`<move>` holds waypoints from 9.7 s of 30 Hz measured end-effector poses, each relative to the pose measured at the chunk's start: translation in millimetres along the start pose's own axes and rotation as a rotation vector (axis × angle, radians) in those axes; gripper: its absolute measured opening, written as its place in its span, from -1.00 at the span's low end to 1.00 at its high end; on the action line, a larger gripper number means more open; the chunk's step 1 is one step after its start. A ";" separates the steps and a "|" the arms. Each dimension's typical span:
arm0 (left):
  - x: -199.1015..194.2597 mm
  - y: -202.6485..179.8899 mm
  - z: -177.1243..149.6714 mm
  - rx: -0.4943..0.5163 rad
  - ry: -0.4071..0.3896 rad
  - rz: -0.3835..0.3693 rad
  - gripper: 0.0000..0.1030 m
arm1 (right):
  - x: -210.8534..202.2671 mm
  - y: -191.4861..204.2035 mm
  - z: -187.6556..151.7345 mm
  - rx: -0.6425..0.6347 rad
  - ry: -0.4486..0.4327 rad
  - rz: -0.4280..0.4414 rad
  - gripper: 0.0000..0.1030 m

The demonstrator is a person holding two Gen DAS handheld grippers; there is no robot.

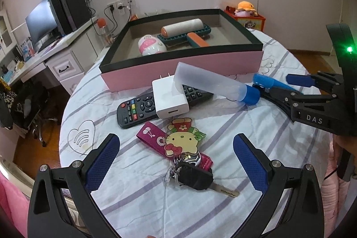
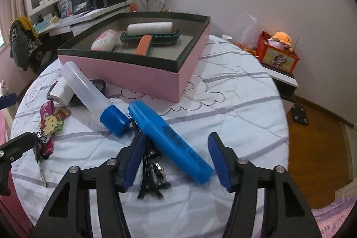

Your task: Organize rigid objects

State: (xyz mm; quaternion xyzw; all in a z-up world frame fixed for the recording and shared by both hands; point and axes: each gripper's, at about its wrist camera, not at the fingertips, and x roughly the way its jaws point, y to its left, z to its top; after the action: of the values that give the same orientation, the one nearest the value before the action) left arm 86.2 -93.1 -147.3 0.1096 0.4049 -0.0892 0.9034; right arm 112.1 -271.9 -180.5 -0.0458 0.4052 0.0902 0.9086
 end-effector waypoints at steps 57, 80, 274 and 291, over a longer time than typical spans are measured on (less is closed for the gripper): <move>-115.7 75.7 63.9 -0.128 -0.346 0.081 0.99 | -119.8 94.2 93.8 -0.130 -0.344 0.147 -0.71; 12.9 73.3 151.4 -0.092 -0.194 0.088 0.99 | 15.7 20.1 144.8 -0.019 -0.142 0.048 -0.71; -77.8 63.8 -2.1 -0.042 -0.225 -0.184 -0.65 | -93.5 86.4 -1.2 0.035 -0.189 0.004 1.00; -126.6 57.4 58.6 -0.006 -0.371 -0.146 -0.65 | -138.3 87.5 65.2 -0.007 -0.353 -0.032 1.00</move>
State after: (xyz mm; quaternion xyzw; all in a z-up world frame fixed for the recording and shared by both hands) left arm 59.2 -44.6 -6.9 0.0590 0.2387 -0.1721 0.9539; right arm 51.3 -193.5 -34.9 -0.0388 0.2382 0.0835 0.9668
